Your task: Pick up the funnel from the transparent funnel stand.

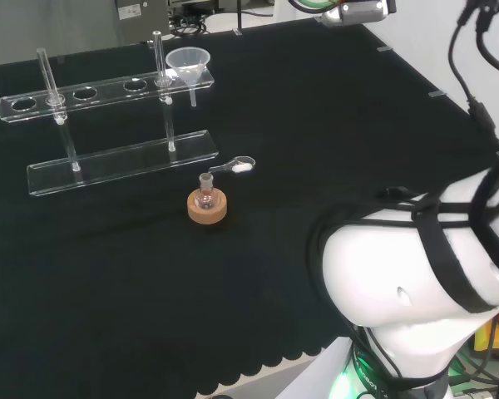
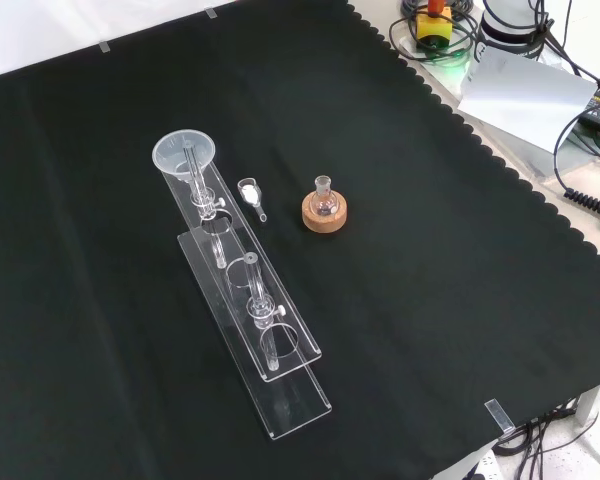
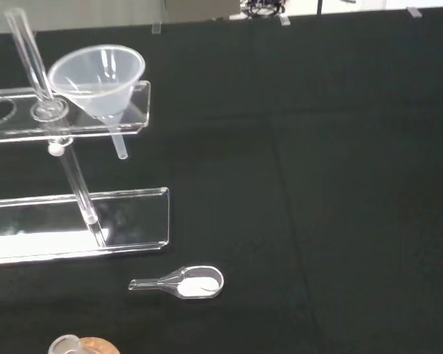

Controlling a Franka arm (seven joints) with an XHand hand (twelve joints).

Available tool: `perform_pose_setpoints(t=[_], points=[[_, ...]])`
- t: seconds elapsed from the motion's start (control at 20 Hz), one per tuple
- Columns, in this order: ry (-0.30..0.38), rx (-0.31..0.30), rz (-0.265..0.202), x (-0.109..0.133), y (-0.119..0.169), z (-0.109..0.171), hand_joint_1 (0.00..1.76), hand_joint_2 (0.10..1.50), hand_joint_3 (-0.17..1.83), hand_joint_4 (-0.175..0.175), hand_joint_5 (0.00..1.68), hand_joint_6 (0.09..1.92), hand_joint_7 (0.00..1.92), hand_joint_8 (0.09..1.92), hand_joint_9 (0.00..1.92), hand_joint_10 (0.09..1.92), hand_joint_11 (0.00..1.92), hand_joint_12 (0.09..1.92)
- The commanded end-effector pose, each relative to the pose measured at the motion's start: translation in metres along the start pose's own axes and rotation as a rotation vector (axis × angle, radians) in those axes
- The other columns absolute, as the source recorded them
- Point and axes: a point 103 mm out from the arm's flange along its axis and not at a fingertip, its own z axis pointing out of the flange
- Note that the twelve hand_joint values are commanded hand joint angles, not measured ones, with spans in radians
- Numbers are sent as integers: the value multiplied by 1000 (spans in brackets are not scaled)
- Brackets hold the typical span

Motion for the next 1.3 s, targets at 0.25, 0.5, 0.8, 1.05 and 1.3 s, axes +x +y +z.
perform_pose_setpoints(t=[0.25,0.5,0.8,1.05,1.3], points=[[-44,29,-61,17,87,33,0,1180,387,5,149,87,3,394,138,639,0,1358],[-61,60,-90,44,111,38,0,1160,367,4,149,87,20,409,150,644,0,1362],[-92,95,-129,67,139,47,131,1087,281,-5,176,87,68,523,212,687,0,1386],[-141,157,-147,82,159,63,303,1001,232,-10,214,87,90,604,259,712,0,1448],[-162,172,-163,91,173,72,462,941,208,-10,210,87,53,629,249,721,14,1496]])
